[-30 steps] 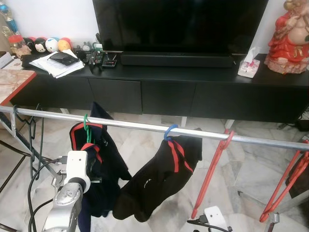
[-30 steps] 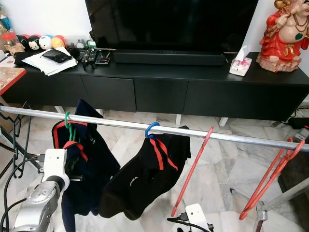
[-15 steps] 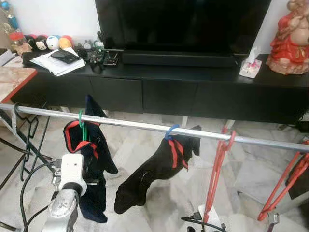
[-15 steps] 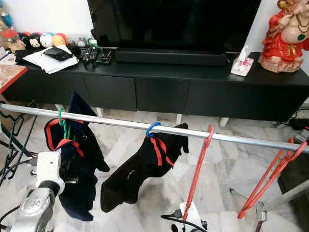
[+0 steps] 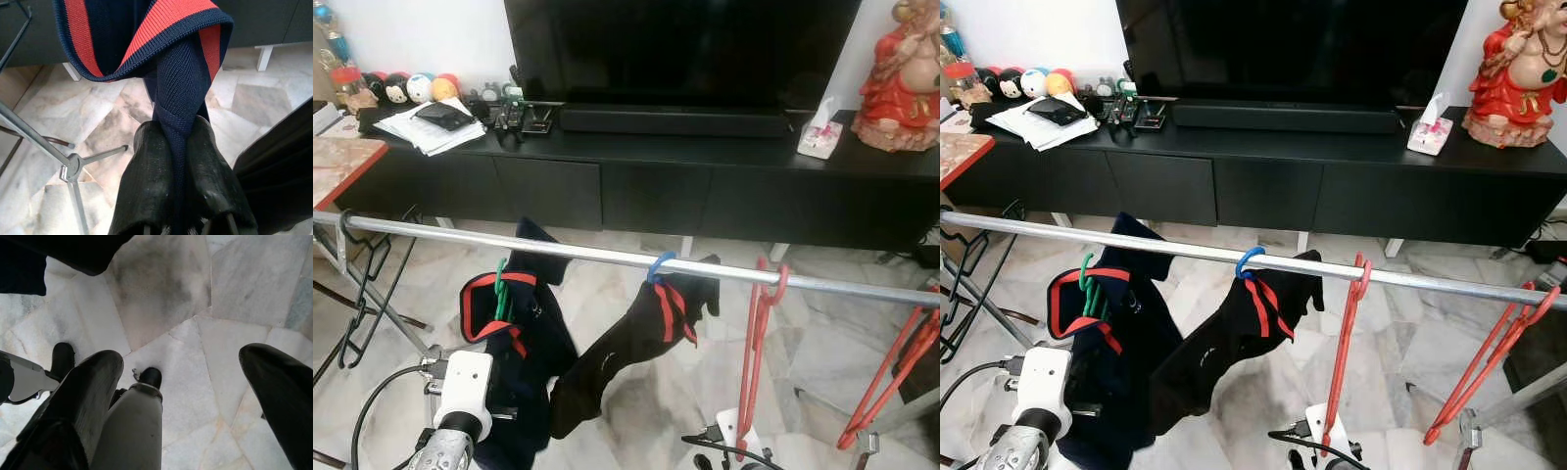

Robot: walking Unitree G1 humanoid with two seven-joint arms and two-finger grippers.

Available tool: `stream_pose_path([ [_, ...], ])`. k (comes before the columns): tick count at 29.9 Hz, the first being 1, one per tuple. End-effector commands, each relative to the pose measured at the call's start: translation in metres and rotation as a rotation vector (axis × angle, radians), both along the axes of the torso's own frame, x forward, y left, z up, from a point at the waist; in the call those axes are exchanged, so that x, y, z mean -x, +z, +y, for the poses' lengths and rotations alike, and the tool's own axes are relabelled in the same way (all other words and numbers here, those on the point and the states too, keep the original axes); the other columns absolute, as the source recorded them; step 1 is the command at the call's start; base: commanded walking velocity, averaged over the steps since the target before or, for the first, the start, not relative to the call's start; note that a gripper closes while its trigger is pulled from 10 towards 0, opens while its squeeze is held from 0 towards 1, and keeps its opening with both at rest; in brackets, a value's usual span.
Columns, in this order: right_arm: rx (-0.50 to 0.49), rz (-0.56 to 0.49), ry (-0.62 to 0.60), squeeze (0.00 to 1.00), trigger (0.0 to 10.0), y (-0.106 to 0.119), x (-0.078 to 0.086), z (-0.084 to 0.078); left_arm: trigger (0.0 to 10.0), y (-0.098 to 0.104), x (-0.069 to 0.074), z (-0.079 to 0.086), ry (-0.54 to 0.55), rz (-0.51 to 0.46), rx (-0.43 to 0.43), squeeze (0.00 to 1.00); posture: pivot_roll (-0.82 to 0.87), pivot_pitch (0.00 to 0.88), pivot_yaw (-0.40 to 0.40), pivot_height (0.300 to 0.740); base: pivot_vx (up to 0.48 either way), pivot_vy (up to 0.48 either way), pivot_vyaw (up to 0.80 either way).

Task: Hang hanger

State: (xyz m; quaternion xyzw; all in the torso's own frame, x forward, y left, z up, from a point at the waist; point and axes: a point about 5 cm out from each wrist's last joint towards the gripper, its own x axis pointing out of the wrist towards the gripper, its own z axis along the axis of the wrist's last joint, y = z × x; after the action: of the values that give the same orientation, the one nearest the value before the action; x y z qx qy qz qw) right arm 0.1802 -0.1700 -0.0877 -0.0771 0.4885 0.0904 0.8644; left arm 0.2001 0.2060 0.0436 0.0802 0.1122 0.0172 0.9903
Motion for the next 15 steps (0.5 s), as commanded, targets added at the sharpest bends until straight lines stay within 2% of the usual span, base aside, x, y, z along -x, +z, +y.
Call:
stream_pose_path([
  [1, -0.005, -0.012, 0.001, 0.00, 10.0, 0.001, -0.004, 0.003, 10.0, 0.011, 0.000, 0.002, 0.025, -0.069, -0.007, 0.00, -0.09, 0.000, 0.006, 0.740, 0.000, 0.000, 0.00],
  [8, -0.010, -0.030, -0.003, 0.00, 10.0, 0.005, -0.011, 0.004, 10.0, 0.007, -0.007, 0.009, 0.064, -0.076, -0.004, 0.00, -0.08, 0.000, 0.019, 0.740, 0.000, 0.000, 0.00],
  [11, -0.018, -0.056, -0.014, 0.00, 10.0, 0.010, -0.022, 0.006, 10.0, 0.014, -0.020, 0.014, 0.080, -0.103, -0.001, 0.00, -0.09, 0.000, 0.033, 0.740, 0.000, 0.000, 0.00],
  [15, -0.025, -0.068, -0.012, 0.00, 10.0, 0.013, -0.028, 0.013, 10.0, 0.019, -0.029, 0.018, 0.081, -0.126, -0.004, 0.00, -0.09, 0.000, 0.044, 0.740, 0.000, 0.000, 0.00],
])
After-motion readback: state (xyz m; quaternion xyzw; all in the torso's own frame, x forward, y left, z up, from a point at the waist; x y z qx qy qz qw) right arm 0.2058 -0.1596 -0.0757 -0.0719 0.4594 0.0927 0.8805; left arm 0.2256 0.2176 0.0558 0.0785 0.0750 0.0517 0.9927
